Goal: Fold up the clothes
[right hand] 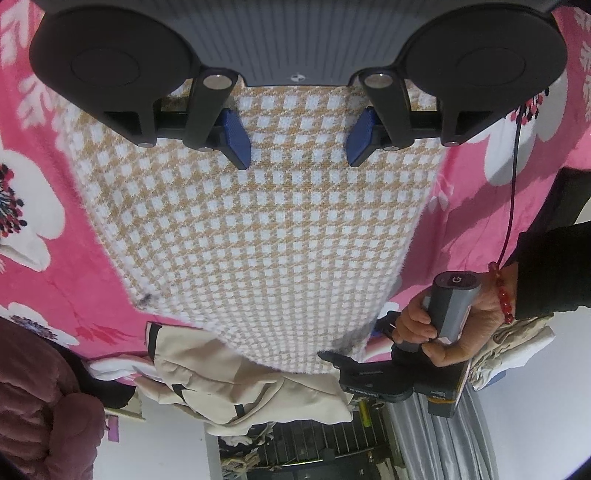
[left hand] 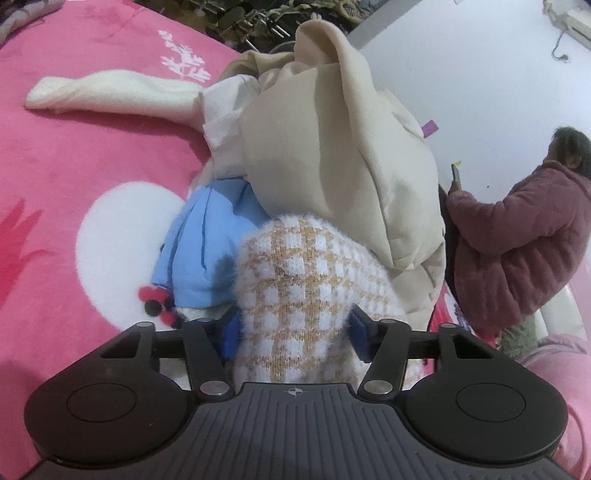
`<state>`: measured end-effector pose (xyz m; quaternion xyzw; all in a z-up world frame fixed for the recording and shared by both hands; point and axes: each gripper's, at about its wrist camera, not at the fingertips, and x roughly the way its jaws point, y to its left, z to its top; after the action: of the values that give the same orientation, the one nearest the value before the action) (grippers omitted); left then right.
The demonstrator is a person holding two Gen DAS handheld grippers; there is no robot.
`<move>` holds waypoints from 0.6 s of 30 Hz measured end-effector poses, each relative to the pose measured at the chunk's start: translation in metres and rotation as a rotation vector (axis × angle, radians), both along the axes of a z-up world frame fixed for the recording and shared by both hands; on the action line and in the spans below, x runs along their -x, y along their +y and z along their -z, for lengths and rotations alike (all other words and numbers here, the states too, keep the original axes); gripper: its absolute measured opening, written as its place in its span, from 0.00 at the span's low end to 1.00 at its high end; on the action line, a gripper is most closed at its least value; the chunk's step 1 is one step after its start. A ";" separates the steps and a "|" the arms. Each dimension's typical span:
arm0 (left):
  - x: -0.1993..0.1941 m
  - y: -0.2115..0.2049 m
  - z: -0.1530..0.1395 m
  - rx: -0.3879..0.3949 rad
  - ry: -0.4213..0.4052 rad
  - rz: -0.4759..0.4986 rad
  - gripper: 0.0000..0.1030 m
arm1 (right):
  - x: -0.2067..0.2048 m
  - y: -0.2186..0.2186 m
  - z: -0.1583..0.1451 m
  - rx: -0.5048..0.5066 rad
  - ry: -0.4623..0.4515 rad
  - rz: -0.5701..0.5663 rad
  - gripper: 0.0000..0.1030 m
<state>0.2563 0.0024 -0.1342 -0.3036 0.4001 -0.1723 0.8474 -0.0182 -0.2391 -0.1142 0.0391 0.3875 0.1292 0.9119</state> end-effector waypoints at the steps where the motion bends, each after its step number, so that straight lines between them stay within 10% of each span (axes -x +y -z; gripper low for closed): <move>1: 0.001 0.001 -0.002 0.001 -0.005 -0.002 0.50 | 0.000 0.000 0.000 0.003 -0.001 0.000 0.59; 18: 0.033 -0.002 -0.052 0.109 -0.150 0.088 0.45 | 0.000 0.002 0.004 0.024 -0.005 0.008 0.59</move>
<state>0.2230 0.0009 -0.0822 -0.3174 0.3388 -0.2529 0.8488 -0.0181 -0.2366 -0.1177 0.0296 0.3864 0.1209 0.9139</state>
